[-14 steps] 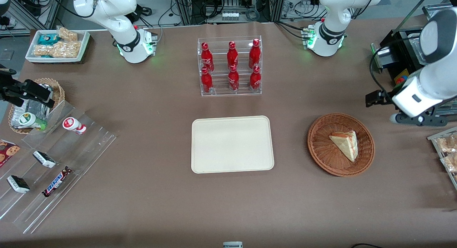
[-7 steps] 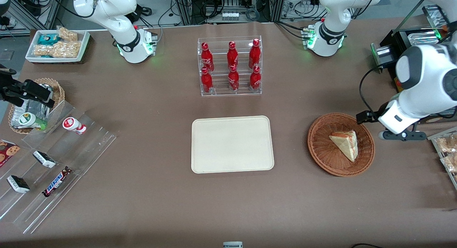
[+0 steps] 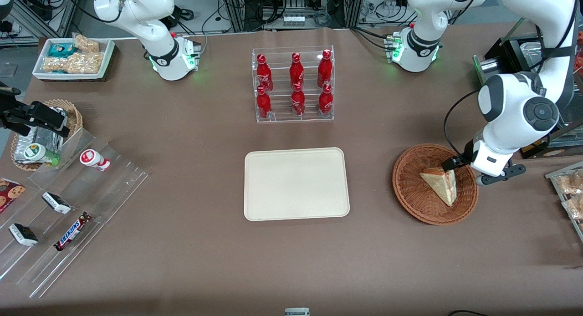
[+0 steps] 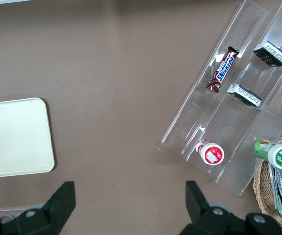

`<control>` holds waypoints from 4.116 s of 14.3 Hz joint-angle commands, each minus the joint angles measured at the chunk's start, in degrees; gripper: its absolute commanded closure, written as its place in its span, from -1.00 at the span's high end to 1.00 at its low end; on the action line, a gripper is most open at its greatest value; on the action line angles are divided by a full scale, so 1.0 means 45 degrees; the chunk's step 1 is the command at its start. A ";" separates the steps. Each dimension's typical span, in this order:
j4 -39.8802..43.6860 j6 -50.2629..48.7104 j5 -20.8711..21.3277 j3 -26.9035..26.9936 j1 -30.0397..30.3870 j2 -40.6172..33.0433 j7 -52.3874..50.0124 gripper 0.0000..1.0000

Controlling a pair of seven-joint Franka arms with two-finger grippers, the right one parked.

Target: Place sandwich from basket to tray

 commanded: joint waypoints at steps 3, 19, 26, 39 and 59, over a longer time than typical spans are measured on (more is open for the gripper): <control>-0.0297 0.1801 0.0118 -0.0056 -0.0105 0.0987 -0.4198 1.00; 0.3545 -0.1808 -0.0019 -0.0193 -0.2423 0.2394 -0.4378 -0.94; 0.6807 -0.1888 0.0215 -0.0154 -0.6779 0.4990 -0.5902 -0.89; 1.0367 -0.1967 0.1310 -0.0212 -0.9577 0.8293 -0.6173 -0.76; 0.7539 -0.4076 0.0274 -0.0329 -0.5656 0.3298 -0.3133 1.00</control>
